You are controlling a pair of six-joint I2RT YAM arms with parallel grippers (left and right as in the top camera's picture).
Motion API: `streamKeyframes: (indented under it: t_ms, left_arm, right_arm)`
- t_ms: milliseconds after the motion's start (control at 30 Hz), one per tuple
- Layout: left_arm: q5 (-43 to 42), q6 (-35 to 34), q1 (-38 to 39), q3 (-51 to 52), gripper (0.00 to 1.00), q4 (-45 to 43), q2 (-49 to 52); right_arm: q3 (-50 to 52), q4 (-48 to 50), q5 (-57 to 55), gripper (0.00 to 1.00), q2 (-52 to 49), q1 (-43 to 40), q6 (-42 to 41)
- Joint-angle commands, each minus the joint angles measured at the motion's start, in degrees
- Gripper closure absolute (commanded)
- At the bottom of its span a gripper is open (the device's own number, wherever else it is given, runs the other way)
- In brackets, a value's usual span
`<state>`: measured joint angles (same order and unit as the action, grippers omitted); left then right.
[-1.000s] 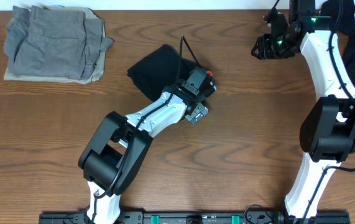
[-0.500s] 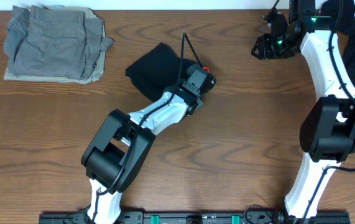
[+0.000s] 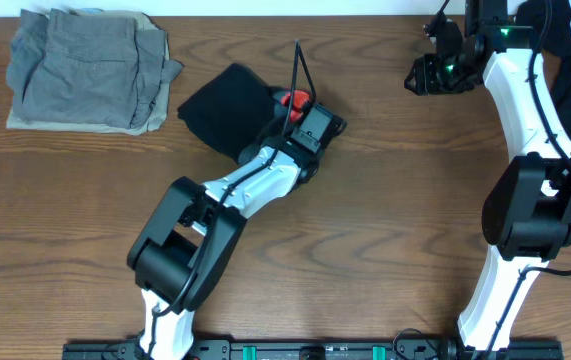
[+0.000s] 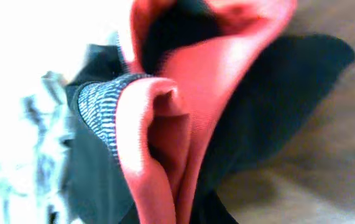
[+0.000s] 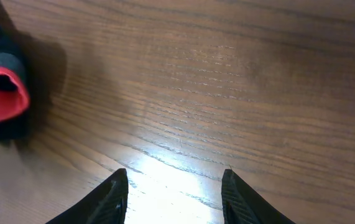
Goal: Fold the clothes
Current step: 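Fold the bundle over toward the top left with the left gripper, then carry the folded black leggings with the left gripper onto the grey stack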
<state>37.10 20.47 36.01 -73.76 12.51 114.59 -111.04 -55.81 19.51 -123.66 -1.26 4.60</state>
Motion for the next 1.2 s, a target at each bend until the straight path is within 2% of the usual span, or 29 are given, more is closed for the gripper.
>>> streamKeyframes:
  t_ms: [0, 167, 300, 567, 867, 933, 1033, 1167]
  left_arm:
    - [5.62, 0.02, -1.18, -1.7, 0.94, -2.4, -6.51]
    - [5.62, -0.2, -2.91, -1.73, 0.94, -6.54, -12.59]
    - [5.62, -2.93, -5.64, -1.7, 0.94, -9.51, -16.98]
    - [5.62, -5.16, -14.56, -1.73, 0.94, -15.04, -22.34]
    - [5.55, -5.09, -27.26, -1.73, 0.93, -28.06, -22.77]
    - [5.2, -4.94, -30.27, -1.9, 0.93, -28.22, -22.75]
    - [4.96, -0.72, -33.42, -2.29, 0.93, -26.99, -22.75]
    - [5.22, 2.84, -37.07, -5.07, 0.93, -21.03, -22.75]
  right_arm:
    - [-0.79, 0.07, 0.02, 0.53, 1.07, 0.2, 0.35]
    - [-0.79, 0.09, 0.02, 0.53, 1.07, 0.2, 0.35]
    - [-0.79, 0.13, 0.04, 0.53, 1.07, 0.2, 0.35]
    - [-0.79, 0.13, 0.48, 0.53, 1.07, 0.2, 0.35]
    - [-0.79, 0.39, 0.9, 0.53, 1.07, 1.22, 0.33]
    - [-0.79, 0.61, 0.9, 0.53, 1.07, 1.49, 0.33]
    - [-0.79, 1.22, 0.9, 0.53, 1.07, 2.01, 0.31]
    - [-0.79, 1.9, 0.9, 0.53, 1.07, 2.8, 0.13]
